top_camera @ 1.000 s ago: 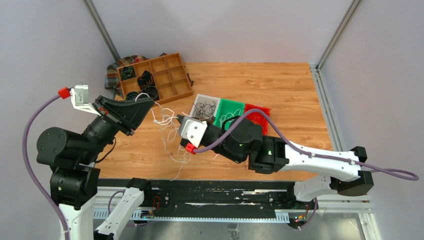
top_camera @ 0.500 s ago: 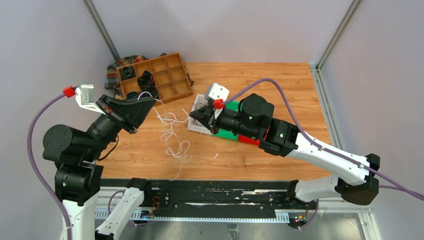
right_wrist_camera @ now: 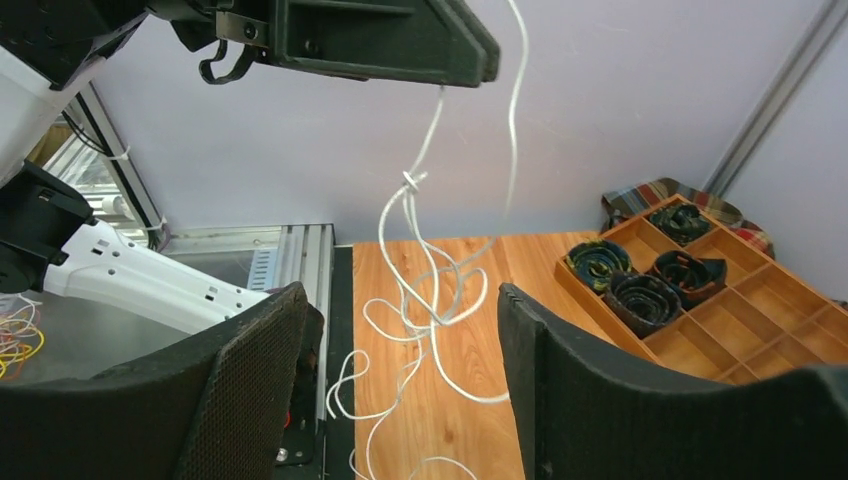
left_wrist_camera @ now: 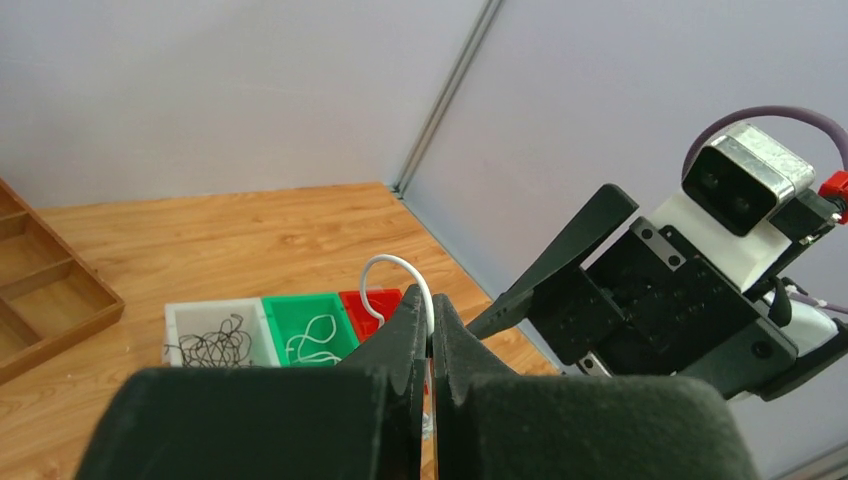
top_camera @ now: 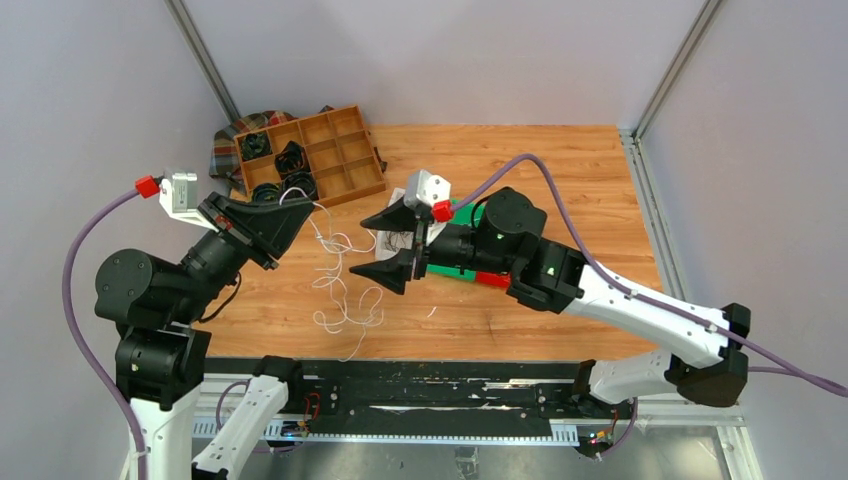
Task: Untangle the cables
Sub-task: Untie the cable.
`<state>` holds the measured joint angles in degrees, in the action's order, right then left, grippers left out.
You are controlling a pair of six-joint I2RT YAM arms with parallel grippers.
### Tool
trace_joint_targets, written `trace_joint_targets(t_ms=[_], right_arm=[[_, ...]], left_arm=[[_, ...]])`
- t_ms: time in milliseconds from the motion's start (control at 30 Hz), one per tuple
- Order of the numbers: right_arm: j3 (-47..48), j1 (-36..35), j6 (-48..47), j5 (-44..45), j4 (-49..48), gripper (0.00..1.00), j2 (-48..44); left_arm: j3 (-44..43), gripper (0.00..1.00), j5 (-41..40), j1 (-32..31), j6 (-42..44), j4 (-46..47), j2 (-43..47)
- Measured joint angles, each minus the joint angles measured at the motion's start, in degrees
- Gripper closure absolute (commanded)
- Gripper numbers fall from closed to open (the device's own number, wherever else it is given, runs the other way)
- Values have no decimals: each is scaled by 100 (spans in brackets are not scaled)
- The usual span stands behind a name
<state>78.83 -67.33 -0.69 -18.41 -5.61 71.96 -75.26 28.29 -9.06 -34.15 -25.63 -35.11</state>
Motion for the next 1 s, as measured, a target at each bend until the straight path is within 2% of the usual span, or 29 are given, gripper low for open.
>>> trace_joint_targets(t_ms=[167, 333, 433, 567, 867, 933, 1000], right_arm=[[111, -291, -245, 195, -57, 29, 376], [216, -422, -518, 461, -98, 42, 710], [278, -433, -601, 610, -205, 61, 833], [334, -433, -710, 776, -361, 97, 922], [37, -389, -658, 752, -483, 99, 540], [-37, -291, -588, 551, -439, 99, 380], [-79, -151, -494, 302, -350, 100, 247]], left_arm=[[7, 100, 2, -2, -4, 7, 4], [7, 100, 0, -2, -11, 4, 4], [9, 100, 2, -2, -28, 4, 11], [17, 100, 0, -2, -37, -4, 44], [223, 98, -181, 0, 72, -63, 221], [354, 91, -210, -2, 111, -90, 251], [487, 76, -203, -2, 173, -138, 256]])
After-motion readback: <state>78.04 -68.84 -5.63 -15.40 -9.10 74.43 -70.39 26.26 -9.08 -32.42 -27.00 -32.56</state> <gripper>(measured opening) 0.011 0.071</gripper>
